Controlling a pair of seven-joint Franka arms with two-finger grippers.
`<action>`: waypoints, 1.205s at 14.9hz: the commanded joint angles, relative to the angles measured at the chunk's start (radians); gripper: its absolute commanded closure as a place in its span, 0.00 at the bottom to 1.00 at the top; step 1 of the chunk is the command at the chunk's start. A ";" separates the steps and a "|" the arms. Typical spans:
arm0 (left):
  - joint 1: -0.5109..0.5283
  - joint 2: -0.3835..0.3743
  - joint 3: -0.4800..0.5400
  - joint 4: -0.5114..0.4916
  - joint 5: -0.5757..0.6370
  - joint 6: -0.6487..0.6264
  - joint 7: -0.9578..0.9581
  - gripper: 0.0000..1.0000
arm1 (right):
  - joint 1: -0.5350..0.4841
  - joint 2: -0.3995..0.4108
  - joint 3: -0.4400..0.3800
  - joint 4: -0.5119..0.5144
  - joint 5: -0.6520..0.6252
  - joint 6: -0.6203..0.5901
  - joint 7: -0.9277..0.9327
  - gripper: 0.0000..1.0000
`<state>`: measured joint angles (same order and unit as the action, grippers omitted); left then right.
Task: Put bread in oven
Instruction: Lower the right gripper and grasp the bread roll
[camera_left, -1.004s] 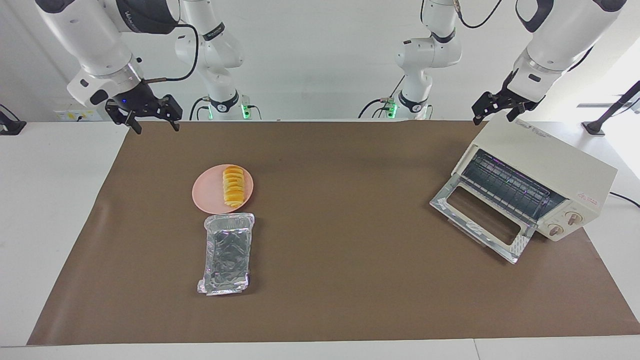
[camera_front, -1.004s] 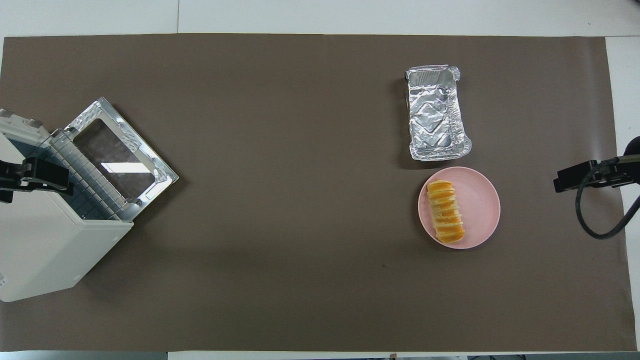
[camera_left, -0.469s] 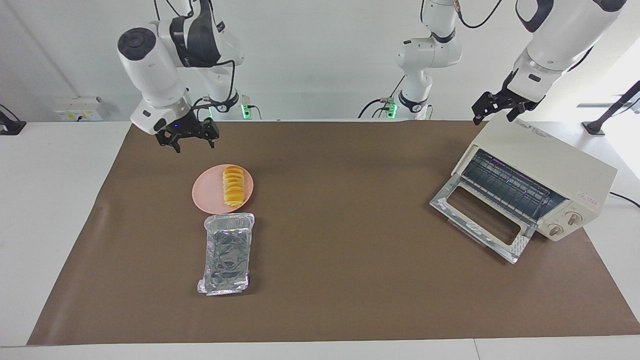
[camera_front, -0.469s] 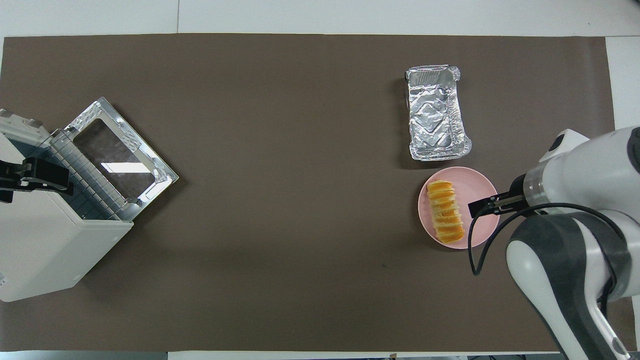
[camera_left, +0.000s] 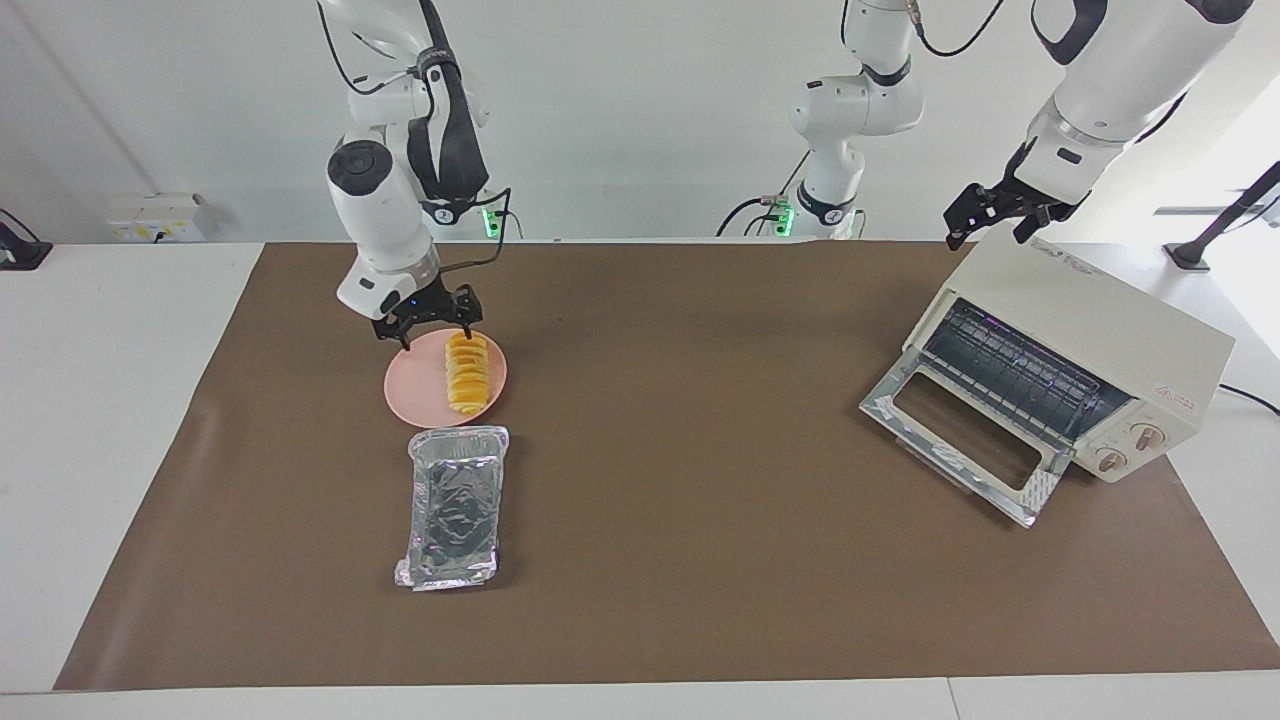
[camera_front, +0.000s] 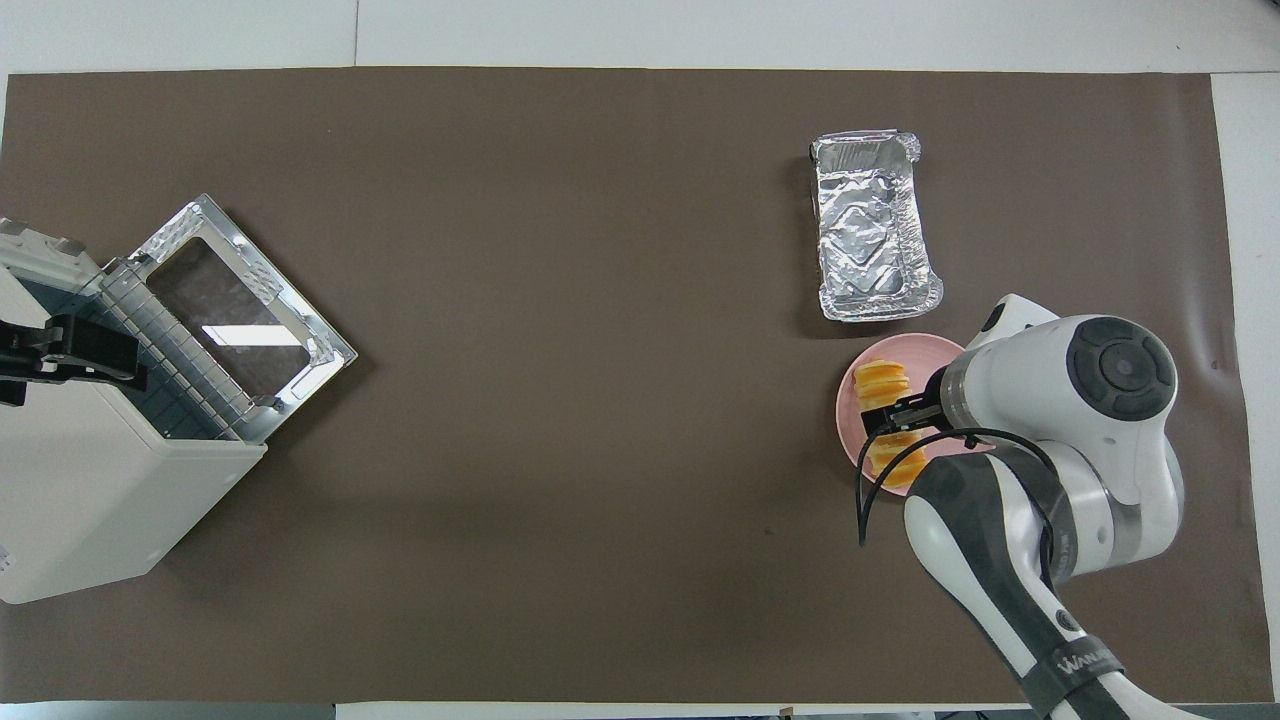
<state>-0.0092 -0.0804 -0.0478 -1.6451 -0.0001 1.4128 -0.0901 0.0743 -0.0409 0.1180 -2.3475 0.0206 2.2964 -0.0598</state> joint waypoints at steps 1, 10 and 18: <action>0.009 -0.033 -0.004 -0.035 -0.008 0.005 0.007 0.00 | 0.009 0.007 0.000 -0.077 0.004 0.150 -0.011 0.00; 0.011 -0.033 -0.004 -0.035 -0.008 0.005 0.007 0.00 | 0.016 0.096 -0.003 -0.066 0.002 0.236 -0.014 0.83; 0.009 -0.033 -0.004 -0.035 -0.008 0.005 0.007 0.00 | 0.002 0.091 -0.004 0.126 0.002 -0.045 -0.017 1.00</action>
<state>-0.0092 -0.0804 -0.0478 -1.6451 -0.0001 1.4128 -0.0901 0.0918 0.0497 0.1117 -2.3268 0.0203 2.3757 -0.0619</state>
